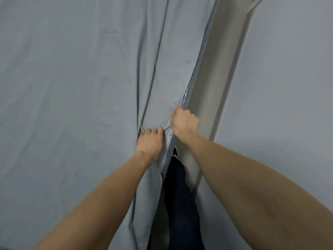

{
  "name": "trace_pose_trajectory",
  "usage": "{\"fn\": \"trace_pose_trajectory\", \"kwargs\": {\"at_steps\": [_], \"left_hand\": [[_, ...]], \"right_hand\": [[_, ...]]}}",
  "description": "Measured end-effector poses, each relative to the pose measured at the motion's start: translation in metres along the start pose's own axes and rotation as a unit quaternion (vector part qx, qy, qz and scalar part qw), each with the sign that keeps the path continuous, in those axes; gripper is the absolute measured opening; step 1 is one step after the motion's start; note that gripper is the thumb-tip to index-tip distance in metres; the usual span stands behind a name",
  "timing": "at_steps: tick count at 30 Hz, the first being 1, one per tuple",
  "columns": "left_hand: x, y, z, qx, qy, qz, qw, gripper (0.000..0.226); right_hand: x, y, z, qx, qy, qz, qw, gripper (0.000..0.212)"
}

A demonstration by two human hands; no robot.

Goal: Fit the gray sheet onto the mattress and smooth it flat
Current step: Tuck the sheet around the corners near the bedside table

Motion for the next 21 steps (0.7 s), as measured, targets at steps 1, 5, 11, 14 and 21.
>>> {"fn": "trace_pose_trajectory", "kwargs": {"at_steps": [1,5,11,14,21], "left_hand": [[0.000,0.008,0.005,0.004,0.002,-0.020,1.000,0.020],[0.013,0.082,0.024,0.070,-0.002,-0.140,0.988,0.019],[0.007,0.125,-0.003,0.147,-0.145,-0.108,0.972,0.024],[0.013,0.115,-0.013,0.146,-0.227,-0.100,0.958,0.026],[0.023,0.021,0.072,0.217,-0.173,0.043,0.960,0.025]], "right_hand": [[0.001,0.003,0.005,-0.008,0.003,0.003,1.000,0.029],[0.012,0.052,0.027,-0.018,0.018,-0.053,0.998,0.032],[0.025,0.139,0.052,0.039,-0.040,-0.159,0.986,0.035],[0.026,0.150,0.054,0.034,-0.083,-0.178,0.980,0.032],[0.011,0.077,0.099,0.001,-0.119,-0.113,0.986,0.032]]}}
Point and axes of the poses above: each hand's wrist, its own x-axis away from the middle knuckle, its own z-axis out of the back of the hand, y = z × x, the point moved 10 cm from there along -x, towards the middle knuckle, and after that the axes turned 1 degree about -x, right-handed, at the moved point
